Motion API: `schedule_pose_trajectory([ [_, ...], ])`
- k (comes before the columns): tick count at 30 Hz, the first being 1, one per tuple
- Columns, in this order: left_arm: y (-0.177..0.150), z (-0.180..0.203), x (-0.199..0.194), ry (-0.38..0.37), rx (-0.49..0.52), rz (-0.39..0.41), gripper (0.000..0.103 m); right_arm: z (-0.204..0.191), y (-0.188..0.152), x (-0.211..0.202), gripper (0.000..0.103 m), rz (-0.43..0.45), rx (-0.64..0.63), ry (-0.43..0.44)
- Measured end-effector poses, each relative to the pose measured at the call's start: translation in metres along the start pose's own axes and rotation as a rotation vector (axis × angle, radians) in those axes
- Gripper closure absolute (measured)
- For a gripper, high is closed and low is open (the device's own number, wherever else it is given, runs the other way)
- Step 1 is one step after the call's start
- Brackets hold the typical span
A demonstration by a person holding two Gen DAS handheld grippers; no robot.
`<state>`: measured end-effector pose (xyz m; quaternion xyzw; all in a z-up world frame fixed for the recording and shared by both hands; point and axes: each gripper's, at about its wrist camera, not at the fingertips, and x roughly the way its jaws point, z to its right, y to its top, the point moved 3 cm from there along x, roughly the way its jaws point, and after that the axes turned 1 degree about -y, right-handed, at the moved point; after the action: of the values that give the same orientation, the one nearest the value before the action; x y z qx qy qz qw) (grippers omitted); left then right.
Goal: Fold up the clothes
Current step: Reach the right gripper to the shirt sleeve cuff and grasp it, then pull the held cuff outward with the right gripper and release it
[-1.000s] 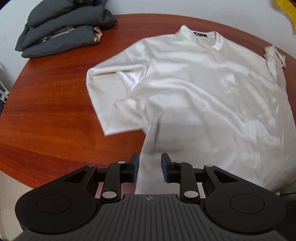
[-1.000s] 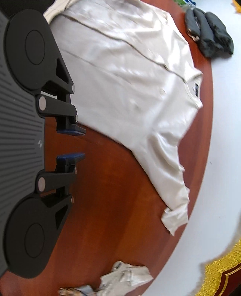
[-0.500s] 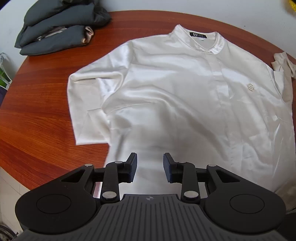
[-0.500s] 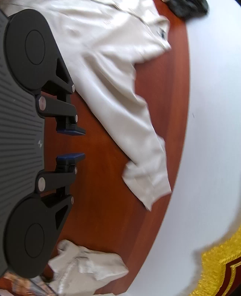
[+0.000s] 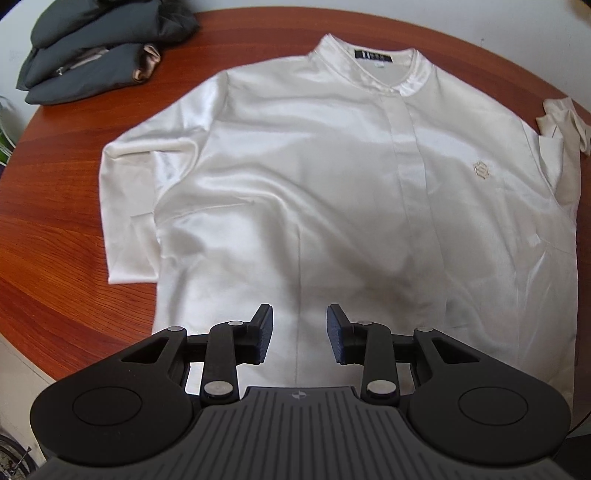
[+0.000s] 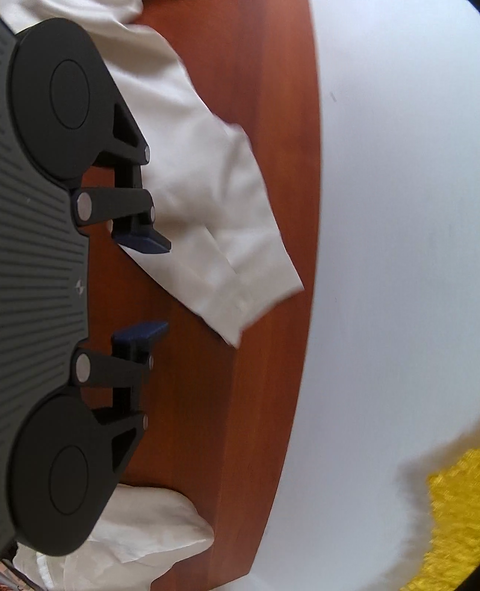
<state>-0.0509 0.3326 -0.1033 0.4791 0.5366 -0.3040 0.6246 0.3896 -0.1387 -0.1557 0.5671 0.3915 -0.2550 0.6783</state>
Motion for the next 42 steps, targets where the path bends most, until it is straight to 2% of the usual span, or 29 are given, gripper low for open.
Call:
schedule_pose_trajectory([
  [6, 0.002, 0.001, 0.001, 0.013, -0.009, -0.015, 0.067, 0.015, 0.015, 0.027, 0.047, 0.0, 0.062, 0.018],
  [11, 0.0, 0.001, 0.003, 0.027, -0.019, -0.028, 0.067, 0.01, 0.019, 0.045, 0.051, -0.023, 0.044, 0.033],
  [14, -0.001, 0.002, 0.001, 0.031, -0.019, -0.03, 0.067, 0.01, 0.018, 0.049, 0.071, -0.033, 0.06, 0.042],
  [16, -0.001, 0.002, 0.0, 0.034, -0.02, -0.029, 0.067, 0.011, 0.017, 0.051, 0.081, -0.035, 0.086, 0.056],
  [17, -0.001, 0.002, 0.0, 0.035, -0.019, -0.028, 0.067, 0.012, 0.016, 0.05, 0.093, -0.035, 0.093, 0.063],
  [18, -0.001, 0.002, -0.001, 0.036, -0.019, -0.027, 0.067, 0.012, 0.016, 0.049, 0.098, -0.033, 0.094, 0.068],
  [24, 0.005, 0.006, 0.0, 0.031, 0.003, -0.013, 0.067, 0.019, 0.01, 0.025, 0.1, 0.008, 0.104, 0.062],
  [30, 0.009, 0.009, 0.007, 0.01, 0.049, -0.004, 0.067, 0.049, -0.011, -0.021, 0.1, 0.046, 0.158, -0.005],
  [39, 0.014, 0.008, 0.016, -0.044, 0.121, 0.019, 0.067, 0.096, -0.092, -0.099, 0.1, 0.039, 0.272, -0.115],
  [42, 0.016, 0.007, 0.019, -0.063, 0.148, 0.026, 0.067, 0.107, -0.134, -0.128, 0.1, 0.029, 0.345, -0.166],
])
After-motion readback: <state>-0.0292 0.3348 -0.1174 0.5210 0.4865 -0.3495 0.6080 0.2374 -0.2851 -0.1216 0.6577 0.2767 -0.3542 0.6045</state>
